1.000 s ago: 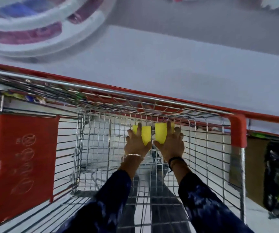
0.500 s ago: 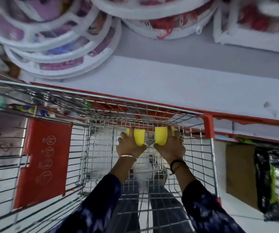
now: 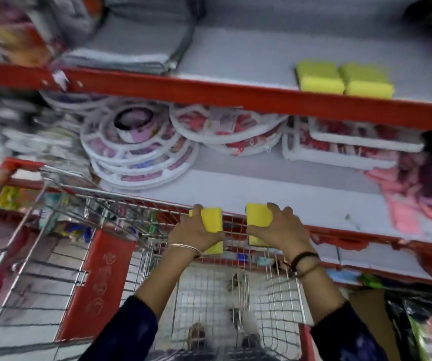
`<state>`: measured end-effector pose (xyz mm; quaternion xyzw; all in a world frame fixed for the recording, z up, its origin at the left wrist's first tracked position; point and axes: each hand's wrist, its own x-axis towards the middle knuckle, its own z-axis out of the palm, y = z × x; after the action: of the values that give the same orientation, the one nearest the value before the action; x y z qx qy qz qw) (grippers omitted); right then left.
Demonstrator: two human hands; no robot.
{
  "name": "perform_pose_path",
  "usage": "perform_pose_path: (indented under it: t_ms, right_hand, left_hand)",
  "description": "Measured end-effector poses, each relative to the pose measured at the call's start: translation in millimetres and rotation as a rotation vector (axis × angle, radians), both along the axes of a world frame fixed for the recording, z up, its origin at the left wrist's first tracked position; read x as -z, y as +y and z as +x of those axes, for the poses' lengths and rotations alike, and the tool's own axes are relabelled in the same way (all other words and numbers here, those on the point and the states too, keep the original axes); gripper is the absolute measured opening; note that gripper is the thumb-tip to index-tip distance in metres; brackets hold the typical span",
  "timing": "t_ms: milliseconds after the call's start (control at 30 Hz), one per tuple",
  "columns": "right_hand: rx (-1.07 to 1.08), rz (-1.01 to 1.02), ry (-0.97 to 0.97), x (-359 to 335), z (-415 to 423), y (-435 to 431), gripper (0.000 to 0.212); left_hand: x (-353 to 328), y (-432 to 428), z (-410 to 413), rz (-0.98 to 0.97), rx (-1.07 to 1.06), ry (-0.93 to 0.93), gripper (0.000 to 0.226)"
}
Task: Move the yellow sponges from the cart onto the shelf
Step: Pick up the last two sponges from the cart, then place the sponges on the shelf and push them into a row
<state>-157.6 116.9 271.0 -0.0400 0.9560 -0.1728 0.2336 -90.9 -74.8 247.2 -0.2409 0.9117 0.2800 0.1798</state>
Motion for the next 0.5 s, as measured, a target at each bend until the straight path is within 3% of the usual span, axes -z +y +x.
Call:
perform_pose_path:
  t_ms: [333,500]
  right_hand:
    - [-0.067,-0.121,0.240,-158,-22,6,0.086]
    - [-0.068,-0.149,0.430,-209,-53,-8,0.092]
  left_hand:
    - [-163,-7,-60,-0.089,0.090,0.191,0.101]
    - [-223,-13,-104,-0.168,0.094,0.276,0.092]
